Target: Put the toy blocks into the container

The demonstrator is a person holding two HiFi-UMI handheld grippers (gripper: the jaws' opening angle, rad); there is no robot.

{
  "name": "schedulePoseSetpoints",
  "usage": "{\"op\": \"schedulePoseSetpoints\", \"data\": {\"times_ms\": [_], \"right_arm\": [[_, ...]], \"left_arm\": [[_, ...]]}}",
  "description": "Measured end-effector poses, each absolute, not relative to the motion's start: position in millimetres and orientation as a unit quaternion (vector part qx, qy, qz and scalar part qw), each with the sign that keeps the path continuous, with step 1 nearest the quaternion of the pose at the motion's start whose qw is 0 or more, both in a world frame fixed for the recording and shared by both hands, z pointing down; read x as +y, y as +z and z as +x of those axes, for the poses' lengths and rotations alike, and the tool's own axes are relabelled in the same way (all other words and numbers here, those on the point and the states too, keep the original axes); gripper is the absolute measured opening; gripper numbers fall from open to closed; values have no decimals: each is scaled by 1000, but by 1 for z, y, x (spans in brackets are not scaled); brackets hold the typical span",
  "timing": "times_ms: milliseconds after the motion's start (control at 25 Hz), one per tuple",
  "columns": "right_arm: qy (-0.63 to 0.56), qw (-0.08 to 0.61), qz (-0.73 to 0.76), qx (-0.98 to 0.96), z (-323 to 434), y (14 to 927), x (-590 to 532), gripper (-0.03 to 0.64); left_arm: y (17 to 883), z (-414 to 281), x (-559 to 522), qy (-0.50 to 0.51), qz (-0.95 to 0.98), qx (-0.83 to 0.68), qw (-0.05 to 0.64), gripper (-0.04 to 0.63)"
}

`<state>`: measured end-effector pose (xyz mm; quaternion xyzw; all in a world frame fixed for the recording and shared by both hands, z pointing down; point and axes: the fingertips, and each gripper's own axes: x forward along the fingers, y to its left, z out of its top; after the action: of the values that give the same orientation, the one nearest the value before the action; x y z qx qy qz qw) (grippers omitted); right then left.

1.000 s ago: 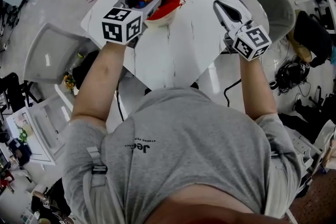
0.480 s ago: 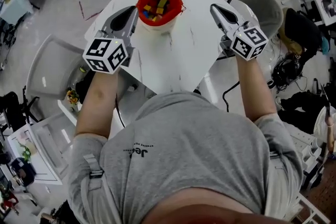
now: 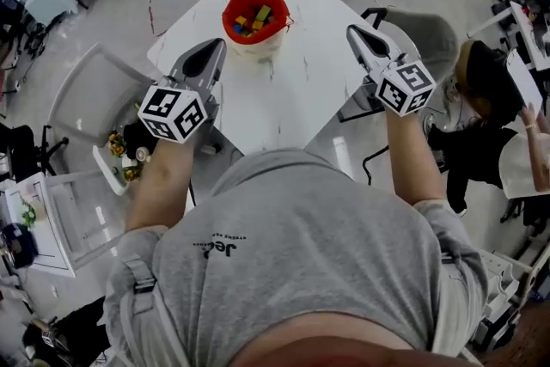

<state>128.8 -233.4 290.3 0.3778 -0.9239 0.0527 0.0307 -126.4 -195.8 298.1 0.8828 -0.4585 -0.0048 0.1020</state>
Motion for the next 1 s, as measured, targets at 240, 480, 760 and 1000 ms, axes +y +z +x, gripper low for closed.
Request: {"op": "schedulePoseSetpoints", "data": {"times_ms": [240, 480, 760, 1000], "right_arm": [[61, 12, 352, -934, 161, 288, -227, 3], [60, 4, 377, -924, 170, 279, -214, 3], [67, -9, 422, -904, 156, 273, -194, 3], [58, 8, 426, -903, 151, 263, -182, 3]], "left_arm": [[284, -108, -166, -8, 859, -502, 98, 57], [258, -122, -155, -2, 866, -497, 59, 57], [248, -142, -160, -1, 891, -453, 40, 57], [254, -152, -157, -24, 892, -448, 58, 57]]}}
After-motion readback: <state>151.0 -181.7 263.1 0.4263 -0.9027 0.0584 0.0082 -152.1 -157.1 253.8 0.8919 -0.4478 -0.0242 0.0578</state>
